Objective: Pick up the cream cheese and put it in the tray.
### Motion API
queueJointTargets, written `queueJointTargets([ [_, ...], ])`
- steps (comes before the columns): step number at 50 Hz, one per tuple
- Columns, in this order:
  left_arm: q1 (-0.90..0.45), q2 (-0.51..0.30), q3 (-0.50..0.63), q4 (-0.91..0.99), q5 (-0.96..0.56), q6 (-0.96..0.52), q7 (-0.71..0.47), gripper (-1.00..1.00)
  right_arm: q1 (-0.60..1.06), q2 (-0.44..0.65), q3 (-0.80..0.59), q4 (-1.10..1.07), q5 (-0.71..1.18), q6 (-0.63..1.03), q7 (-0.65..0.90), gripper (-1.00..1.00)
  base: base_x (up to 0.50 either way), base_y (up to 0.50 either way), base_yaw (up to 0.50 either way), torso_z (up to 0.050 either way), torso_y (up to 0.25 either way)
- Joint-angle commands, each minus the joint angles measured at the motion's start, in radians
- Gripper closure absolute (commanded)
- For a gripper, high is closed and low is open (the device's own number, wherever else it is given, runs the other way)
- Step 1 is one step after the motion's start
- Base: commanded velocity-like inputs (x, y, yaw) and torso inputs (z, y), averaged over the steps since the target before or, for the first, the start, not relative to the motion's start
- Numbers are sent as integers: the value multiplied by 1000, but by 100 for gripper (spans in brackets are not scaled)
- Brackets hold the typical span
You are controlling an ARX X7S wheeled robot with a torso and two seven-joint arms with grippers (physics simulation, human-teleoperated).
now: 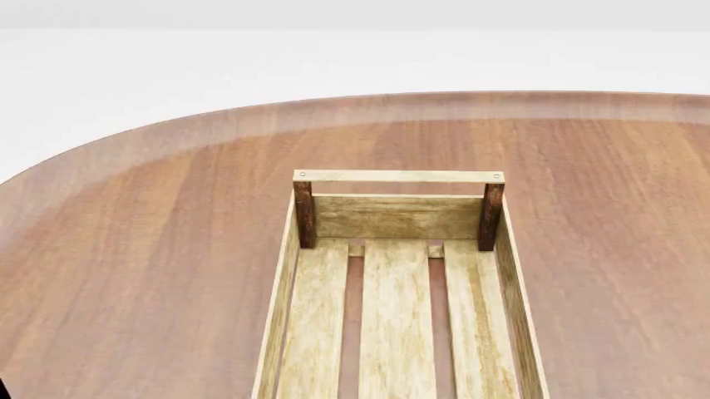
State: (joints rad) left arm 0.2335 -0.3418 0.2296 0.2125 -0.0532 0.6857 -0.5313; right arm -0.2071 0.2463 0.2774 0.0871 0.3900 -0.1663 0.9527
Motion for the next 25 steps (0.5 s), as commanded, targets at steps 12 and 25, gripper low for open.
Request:
queueJointTargets([
  [12, -1, -4, 3, -3, -2, 2, -6, -100, 0, 14, -20, 21, -13, 47, 9, -100, 0, 0, 0, 0, 0],
  [25, -2, -3, 10, 3, 9, -14, -9, -100, -7, 30, -4, 35, 20, 75, 1, -100, 0, 0, 0, 0, 0],
])
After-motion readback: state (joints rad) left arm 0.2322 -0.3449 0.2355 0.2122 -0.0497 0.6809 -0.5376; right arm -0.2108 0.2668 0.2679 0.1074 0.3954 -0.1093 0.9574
